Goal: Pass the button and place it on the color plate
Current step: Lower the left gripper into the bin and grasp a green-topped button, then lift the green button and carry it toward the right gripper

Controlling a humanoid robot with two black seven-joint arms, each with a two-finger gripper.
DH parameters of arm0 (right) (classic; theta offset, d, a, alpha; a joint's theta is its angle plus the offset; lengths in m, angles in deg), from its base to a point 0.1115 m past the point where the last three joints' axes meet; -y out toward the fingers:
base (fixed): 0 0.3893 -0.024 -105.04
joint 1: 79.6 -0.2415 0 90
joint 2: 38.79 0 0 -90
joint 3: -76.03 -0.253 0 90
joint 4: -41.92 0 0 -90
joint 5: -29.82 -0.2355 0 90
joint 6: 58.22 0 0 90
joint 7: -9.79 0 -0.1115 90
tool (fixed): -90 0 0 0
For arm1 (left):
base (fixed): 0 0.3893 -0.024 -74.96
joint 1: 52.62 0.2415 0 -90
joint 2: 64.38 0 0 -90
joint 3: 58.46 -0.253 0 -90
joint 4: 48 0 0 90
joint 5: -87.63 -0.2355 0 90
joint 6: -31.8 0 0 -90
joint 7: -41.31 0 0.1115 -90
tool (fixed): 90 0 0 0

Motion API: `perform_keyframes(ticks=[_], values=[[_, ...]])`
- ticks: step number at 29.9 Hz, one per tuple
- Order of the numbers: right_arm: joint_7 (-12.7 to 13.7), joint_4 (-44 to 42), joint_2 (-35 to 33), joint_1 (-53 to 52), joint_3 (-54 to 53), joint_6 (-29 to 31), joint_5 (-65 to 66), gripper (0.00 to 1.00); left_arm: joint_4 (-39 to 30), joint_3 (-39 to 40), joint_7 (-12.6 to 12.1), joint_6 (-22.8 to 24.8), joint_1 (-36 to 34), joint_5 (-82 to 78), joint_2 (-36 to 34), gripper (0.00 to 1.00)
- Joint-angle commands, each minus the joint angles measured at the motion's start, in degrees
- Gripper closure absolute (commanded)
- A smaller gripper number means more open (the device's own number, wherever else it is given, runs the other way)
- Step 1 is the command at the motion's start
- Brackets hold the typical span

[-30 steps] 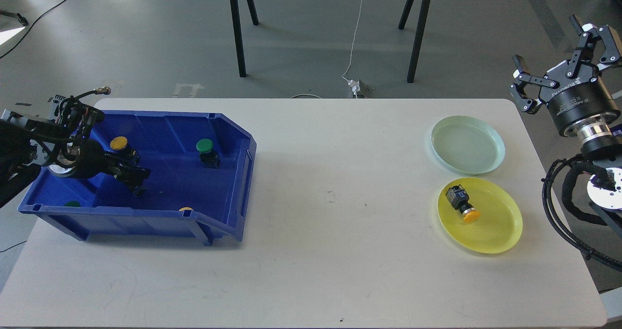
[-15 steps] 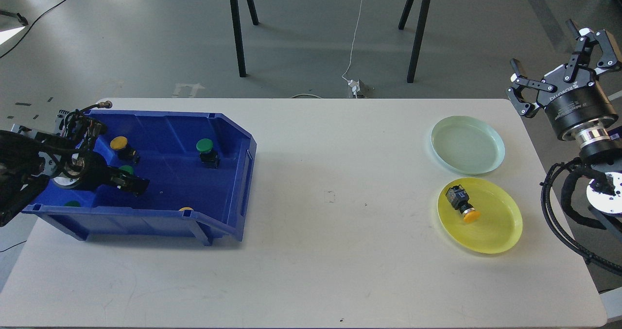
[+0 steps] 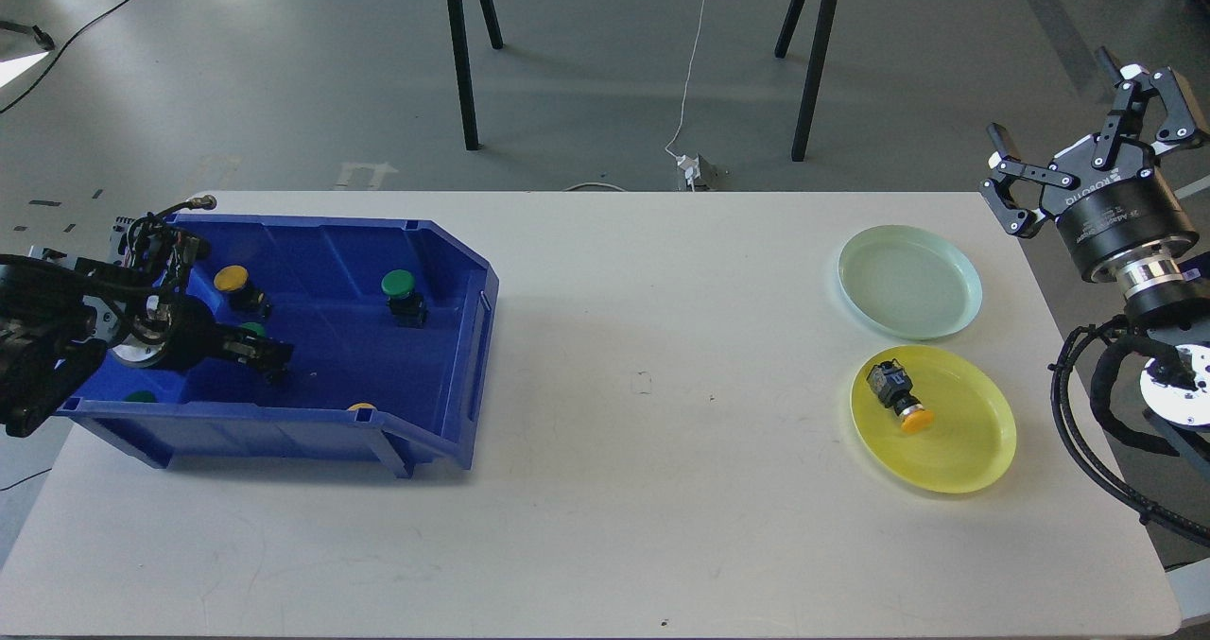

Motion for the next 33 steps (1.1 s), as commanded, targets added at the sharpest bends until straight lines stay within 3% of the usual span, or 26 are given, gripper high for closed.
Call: perform_keyframes(ticks=[1,6,9,16,20,33], values=[[0.0,0.1,-0.1,0.0,0.0,-0.1,0.0,0.01,0.1,0.0,0.0,0.0,0.0,0.2,0.0,0.52],[-0.1,0.1,-0.1,0.1,0.0,-0.1,0.0,0.01,0.0,0.0,0.0,0.0,0.0,0.3,0.0,0.76],[0.0,0.1,-0.1,0.1,0.0,0.0,0.0,0.01,-0.1,-0.1,0.0,0.0,-0.1,0.2,-0.2,0.84],[0.0,0.1,-0.1,0.1,0.0,-0.1,0.1,0.01,-1.3,0.1,0.0,0.0,-0.8,0.3,-0.5,0.87],[0.0,0.0,-0.1,0.1,0.1,-0.1,0.1,0.01,-5.2,0.3,0.0,0.0,-1.5,3.9,-4.4,0.87],[-0.1,-0.1,-0.1,0.3,0.2,0.0,0.1,0.01,-35.6,4.6,0.0,0.0,-4.0,22.0,-26.0,0.87]])
